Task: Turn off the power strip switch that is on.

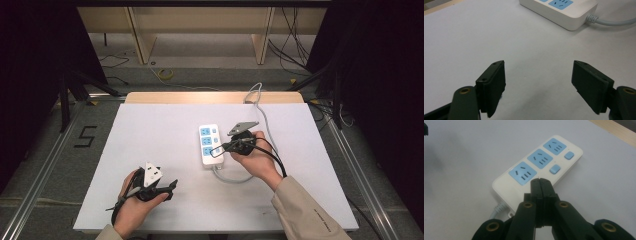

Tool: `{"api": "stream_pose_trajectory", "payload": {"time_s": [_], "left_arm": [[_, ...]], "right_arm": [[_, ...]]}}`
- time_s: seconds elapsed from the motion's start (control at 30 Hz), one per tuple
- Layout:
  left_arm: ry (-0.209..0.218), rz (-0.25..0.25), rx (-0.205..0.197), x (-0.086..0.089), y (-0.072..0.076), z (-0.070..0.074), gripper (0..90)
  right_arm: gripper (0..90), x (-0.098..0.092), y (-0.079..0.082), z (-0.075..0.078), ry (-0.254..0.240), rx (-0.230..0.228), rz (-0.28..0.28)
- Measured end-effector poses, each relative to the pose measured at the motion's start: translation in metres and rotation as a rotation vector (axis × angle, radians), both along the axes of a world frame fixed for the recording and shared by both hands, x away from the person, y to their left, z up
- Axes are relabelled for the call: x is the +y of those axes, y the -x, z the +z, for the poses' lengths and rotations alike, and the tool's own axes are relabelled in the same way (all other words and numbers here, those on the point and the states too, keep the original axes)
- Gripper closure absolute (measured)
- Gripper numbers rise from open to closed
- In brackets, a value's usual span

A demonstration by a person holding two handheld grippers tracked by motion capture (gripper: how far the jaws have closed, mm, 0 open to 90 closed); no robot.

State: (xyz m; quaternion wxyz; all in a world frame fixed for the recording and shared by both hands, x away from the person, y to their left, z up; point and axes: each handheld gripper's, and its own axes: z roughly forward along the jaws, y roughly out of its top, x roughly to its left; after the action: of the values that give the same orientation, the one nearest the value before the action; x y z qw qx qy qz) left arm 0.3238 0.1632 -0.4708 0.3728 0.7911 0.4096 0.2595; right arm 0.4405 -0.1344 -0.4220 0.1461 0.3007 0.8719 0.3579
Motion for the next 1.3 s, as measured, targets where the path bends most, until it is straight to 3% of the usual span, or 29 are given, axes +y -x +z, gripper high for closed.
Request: {"api": "stream_pose_trajectory", "payload": {"time_s": [1.3], "left_arm": [[0.001,-0.005,0.000,0.000,-0.001,0.000,27.0]], "right_arm": [[90.0,0.016,-0.019,-0.007,0.036,0.047,-0.004]]}}
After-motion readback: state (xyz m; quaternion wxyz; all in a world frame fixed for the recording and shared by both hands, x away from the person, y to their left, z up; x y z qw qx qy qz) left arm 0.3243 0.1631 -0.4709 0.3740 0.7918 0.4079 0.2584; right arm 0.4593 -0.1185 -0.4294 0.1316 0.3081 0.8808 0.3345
